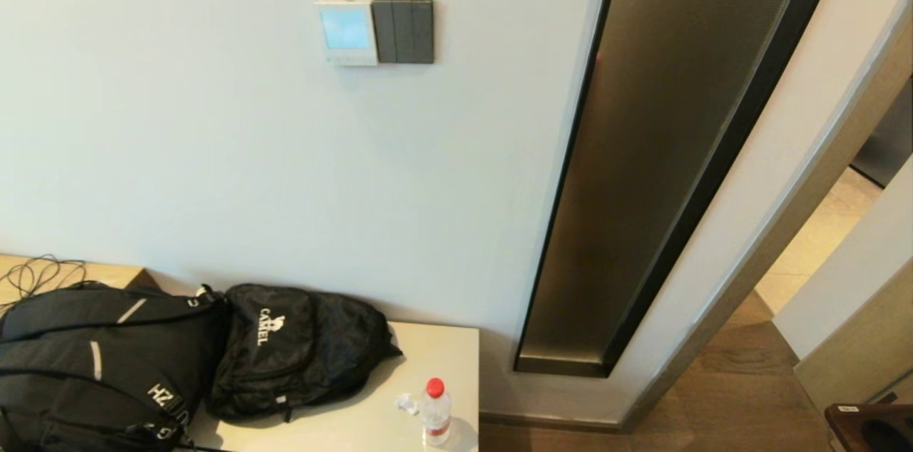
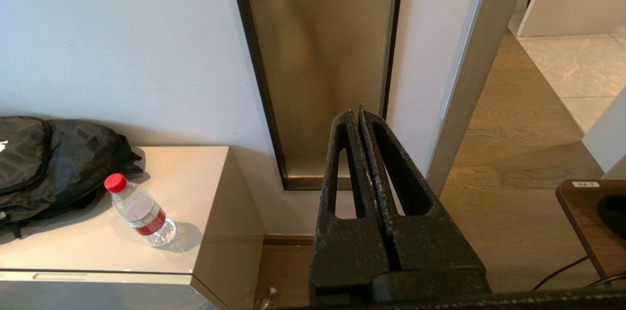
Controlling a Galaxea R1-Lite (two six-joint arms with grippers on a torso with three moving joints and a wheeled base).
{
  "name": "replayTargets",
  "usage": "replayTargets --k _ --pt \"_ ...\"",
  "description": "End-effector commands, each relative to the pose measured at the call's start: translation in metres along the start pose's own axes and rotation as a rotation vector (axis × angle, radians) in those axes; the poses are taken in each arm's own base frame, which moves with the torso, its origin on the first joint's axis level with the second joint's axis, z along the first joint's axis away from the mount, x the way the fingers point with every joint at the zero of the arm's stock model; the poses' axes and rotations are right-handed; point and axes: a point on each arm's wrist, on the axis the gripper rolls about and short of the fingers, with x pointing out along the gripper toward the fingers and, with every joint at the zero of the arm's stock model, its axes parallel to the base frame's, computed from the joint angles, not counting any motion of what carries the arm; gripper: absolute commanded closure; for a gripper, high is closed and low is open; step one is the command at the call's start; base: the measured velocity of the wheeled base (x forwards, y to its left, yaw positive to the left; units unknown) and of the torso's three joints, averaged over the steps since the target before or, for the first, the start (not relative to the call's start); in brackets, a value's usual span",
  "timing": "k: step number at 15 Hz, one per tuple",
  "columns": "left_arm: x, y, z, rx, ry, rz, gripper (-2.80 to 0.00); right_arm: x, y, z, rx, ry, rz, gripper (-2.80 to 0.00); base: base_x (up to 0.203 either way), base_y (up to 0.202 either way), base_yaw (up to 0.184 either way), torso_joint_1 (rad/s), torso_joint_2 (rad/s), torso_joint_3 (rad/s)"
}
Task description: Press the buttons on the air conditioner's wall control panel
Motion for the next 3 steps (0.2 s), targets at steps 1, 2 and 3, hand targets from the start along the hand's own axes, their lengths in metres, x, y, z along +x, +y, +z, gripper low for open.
replayTargets --k 1,2,3 --pt "0.0000 0.0000 0.0000 0.000 0.000 0.001 0.00 0.0000 0.0000 0.0001 0.001 0.000 0.001 0.00 0.000 0.000 0.000 0.000 0.00 0.000" --pt "0.0000 0.0000 0.0000 0.000 0.000 0.001 0.00 0.0000 0.0000 0.0001 0.001 0.000 0.001 0.00 0.000 0.000 0.000 0.000 0.00 0.000" --pt "0.0000 0.0000 0.0000 0.000 0.000 0.001 0.00 0.0000 0.0000 0.0001 0.001 0.000 0.000 0.00 0.000 0.000 0.000 0.000 0.00 0.000"
